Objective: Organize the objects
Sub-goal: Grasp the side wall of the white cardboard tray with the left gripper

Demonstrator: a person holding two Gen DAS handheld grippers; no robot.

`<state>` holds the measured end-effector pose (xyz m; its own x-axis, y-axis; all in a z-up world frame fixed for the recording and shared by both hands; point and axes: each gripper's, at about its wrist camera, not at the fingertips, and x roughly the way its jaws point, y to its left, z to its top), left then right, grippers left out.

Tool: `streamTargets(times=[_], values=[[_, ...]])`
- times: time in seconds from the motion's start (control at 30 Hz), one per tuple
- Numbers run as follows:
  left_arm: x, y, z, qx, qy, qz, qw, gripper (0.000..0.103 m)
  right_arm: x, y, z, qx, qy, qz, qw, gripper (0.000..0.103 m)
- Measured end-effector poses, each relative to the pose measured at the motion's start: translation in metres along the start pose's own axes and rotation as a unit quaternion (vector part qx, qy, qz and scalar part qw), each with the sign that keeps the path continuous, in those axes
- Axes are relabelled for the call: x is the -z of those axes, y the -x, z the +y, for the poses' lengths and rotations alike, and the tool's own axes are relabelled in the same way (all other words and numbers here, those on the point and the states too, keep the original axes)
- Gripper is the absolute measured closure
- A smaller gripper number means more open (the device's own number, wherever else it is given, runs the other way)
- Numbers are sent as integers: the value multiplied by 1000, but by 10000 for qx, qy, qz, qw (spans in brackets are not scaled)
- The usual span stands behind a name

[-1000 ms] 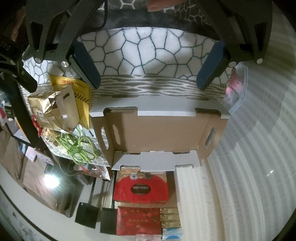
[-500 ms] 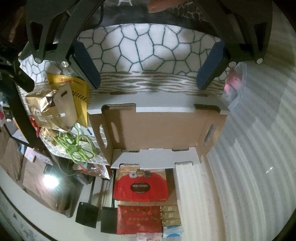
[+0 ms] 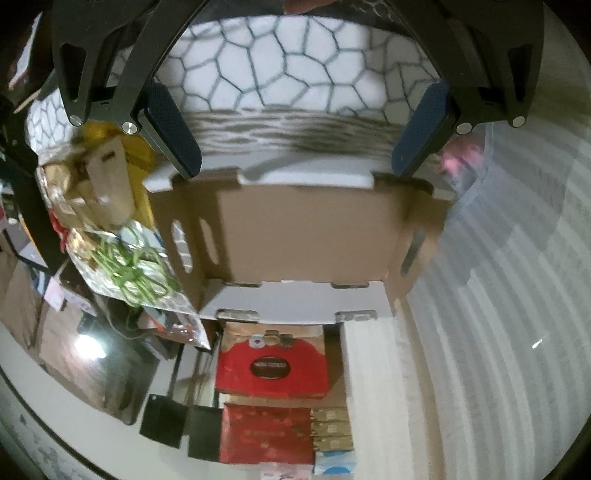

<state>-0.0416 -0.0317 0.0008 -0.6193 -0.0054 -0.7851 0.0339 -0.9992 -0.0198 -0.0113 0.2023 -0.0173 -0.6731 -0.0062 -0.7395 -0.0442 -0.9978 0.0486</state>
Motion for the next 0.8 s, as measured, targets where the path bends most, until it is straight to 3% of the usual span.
streamTargets(times=[0.2, 0.57, 0.8], values=[[-25, -12, 36, -189, 198, -61, 9996, 0, -4, -5, -10, 43, 13, 6, 10000, 0], [-53, -59, 94, -467, 475, 242, 9975, 1, -9, -15, -28, 88, -181, 114, 9997, 0], [-55, -93, 104, -398, 322, 688, 9963, 22, -9, -19, -32, 86, -205, 158, 9996, 0]])
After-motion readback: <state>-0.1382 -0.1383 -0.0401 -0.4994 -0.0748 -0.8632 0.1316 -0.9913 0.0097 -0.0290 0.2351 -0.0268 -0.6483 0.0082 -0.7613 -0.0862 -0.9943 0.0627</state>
